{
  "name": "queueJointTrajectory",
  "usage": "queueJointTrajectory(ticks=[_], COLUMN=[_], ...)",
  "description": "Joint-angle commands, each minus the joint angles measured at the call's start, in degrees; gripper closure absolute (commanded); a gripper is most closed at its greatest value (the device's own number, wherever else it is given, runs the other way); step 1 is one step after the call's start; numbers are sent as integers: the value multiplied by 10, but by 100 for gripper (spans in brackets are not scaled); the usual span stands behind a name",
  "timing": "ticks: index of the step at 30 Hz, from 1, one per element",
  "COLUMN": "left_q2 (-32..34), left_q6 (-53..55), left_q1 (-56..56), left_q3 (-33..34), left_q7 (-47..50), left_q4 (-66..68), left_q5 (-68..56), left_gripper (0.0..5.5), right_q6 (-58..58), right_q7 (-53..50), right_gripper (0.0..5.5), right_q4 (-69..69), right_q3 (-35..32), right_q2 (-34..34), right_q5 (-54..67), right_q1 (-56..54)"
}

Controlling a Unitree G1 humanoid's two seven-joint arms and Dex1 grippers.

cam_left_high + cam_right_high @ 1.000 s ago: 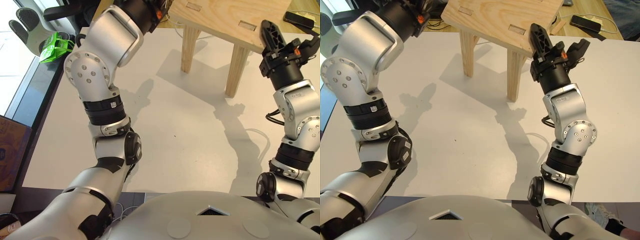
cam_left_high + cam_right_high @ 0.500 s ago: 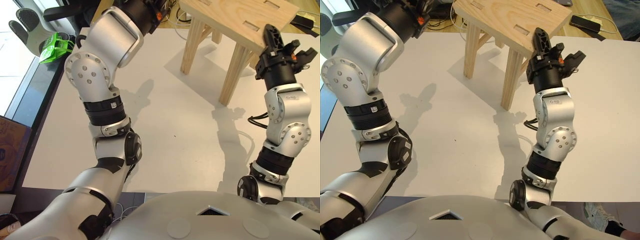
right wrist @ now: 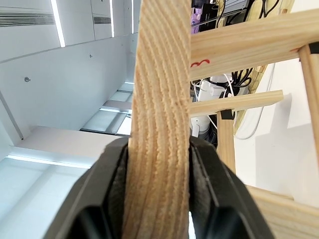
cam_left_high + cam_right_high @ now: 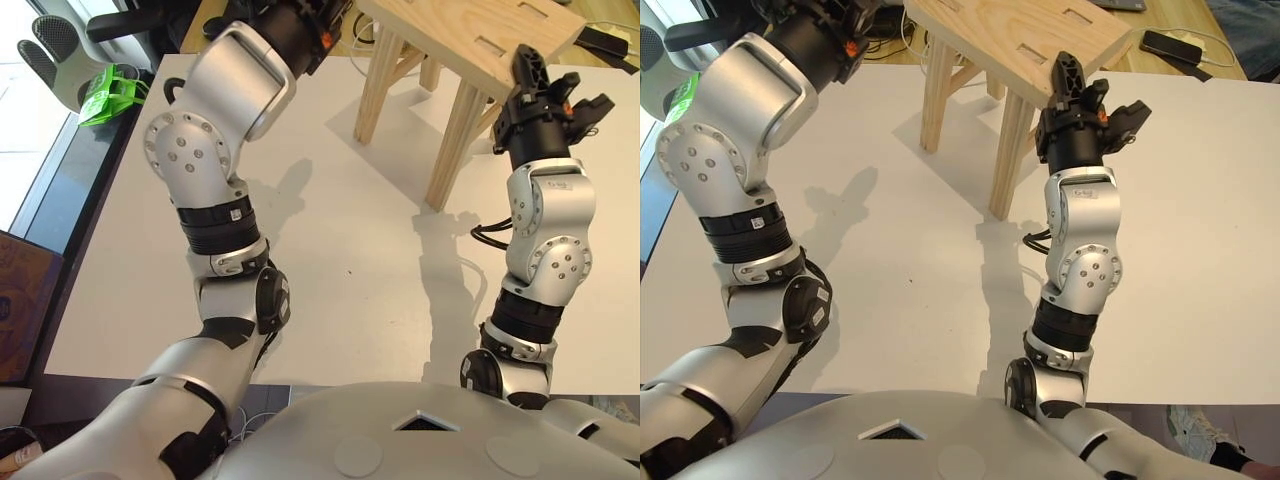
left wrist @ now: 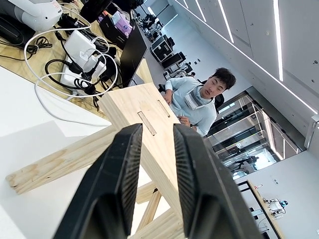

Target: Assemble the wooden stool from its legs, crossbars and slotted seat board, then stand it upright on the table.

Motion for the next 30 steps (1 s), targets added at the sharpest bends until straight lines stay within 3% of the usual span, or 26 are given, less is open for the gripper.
queueJointTrajectory(ticks=[1,10,14,30], left_q2=[-2,1,4,2], left_q6=[4,7,14,22], left_q1=[6,9,10,23], left_q3=[3,7,8,7], left_q7=[7,-1,4,43], left_q4=[-5,4,-1,-35], left_q5=[0,4,0,-19], left_gripper=[403,403,403,403], right_q6=[-11,-13,-27,-30], right_q7=[21,-29,-42,6], right_gripper=[393,393,407,393], right_q4=[-41,12,23,-14], right_q3=[17,-20,10,39], right_q2=[52,30,62,30], right_q5=[14,16,-35,-24], right_q1=[15,44,77,97])
